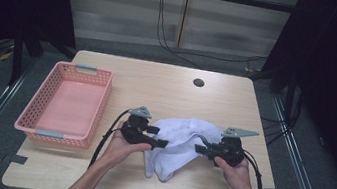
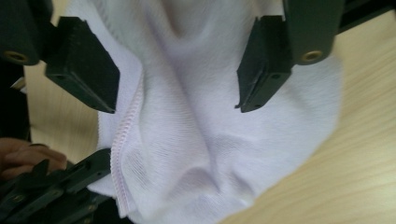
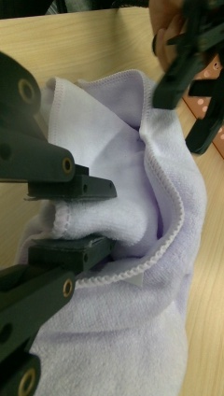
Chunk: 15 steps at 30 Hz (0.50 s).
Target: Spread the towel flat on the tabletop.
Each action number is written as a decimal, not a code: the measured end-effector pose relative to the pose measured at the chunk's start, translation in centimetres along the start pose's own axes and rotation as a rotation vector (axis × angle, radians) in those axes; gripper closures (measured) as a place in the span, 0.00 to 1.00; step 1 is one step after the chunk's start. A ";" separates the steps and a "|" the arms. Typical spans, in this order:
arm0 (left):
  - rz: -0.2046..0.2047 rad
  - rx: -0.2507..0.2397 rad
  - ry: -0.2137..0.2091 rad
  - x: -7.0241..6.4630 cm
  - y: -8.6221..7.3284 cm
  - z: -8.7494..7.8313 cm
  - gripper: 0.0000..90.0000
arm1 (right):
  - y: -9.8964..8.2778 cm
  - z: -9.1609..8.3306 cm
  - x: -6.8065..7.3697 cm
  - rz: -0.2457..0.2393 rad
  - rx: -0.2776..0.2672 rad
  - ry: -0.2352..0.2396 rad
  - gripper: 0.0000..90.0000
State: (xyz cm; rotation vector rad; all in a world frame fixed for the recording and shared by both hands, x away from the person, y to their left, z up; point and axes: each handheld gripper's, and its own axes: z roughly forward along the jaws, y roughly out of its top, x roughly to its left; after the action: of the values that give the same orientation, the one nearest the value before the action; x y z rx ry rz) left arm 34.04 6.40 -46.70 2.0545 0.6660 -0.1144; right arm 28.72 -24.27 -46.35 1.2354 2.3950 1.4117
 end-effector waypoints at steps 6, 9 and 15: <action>0.003 0.041 -0.014 0.1 -0.2 1.6 0.94 | -0.1 0.2 0.0 0.020 -0.005 -0.036 0.60; -0.026 0.016 -0.042 0.3 0.0 1.0 0.96 | -0.1 0.7 -0.1 0.014 0.004 -0.031 0.58; -0.055 -0.062 -0.050 0.5 0.6 -0.6 0.96 | -0.2 2.9 0.7 -0.018 0.021 -0.091 0.83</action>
State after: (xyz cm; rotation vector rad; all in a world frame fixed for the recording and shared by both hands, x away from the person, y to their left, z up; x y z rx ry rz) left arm 34.64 6.85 -46.02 1.9681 0.6874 -0.1744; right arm 29.48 -21.88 -47.91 1.2516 2.3603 1.3000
